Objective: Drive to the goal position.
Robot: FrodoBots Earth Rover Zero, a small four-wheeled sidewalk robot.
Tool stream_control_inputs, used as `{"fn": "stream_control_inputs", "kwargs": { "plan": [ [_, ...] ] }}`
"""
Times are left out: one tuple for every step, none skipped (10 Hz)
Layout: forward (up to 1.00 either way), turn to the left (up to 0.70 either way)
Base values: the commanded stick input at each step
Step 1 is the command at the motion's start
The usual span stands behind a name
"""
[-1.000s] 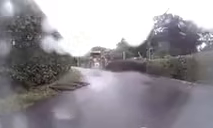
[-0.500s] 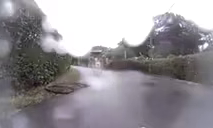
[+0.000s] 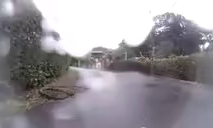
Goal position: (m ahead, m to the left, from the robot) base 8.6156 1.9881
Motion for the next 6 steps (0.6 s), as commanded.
{"fn": "stream_control_inputs", "kwargs": {
  "plan": [
    [0.7, 0.0],
    [0.7, 0.0],
    [0.7, 0.0],
    [0.7, 0.0],
    [0.7, 0.0],
    [0.7, 0.0]
  ]
}}
